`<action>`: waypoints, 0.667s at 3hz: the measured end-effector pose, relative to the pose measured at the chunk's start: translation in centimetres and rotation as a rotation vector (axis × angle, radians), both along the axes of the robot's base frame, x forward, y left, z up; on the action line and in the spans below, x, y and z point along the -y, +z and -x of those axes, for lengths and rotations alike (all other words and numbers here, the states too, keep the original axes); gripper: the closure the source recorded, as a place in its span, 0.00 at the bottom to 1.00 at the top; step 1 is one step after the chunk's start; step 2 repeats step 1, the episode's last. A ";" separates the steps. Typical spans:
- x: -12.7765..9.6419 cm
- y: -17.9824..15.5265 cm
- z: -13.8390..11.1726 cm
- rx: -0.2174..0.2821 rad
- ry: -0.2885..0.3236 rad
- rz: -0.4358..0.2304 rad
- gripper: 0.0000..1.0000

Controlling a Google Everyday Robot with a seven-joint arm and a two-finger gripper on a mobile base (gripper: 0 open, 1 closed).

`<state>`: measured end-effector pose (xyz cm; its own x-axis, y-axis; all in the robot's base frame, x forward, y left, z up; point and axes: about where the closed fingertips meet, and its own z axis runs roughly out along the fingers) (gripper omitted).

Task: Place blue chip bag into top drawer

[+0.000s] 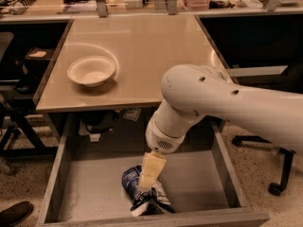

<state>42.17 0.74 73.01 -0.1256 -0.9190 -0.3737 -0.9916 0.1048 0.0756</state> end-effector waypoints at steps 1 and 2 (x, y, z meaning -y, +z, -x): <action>0.0 0.0 0.0 0.000 0.000 0.000 0.00; 0.0 0.0 0.0 0.000 0.000 0.000 0.00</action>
Offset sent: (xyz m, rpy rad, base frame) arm 0.0000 0.0000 0.0000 0.0000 0.0000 0.0000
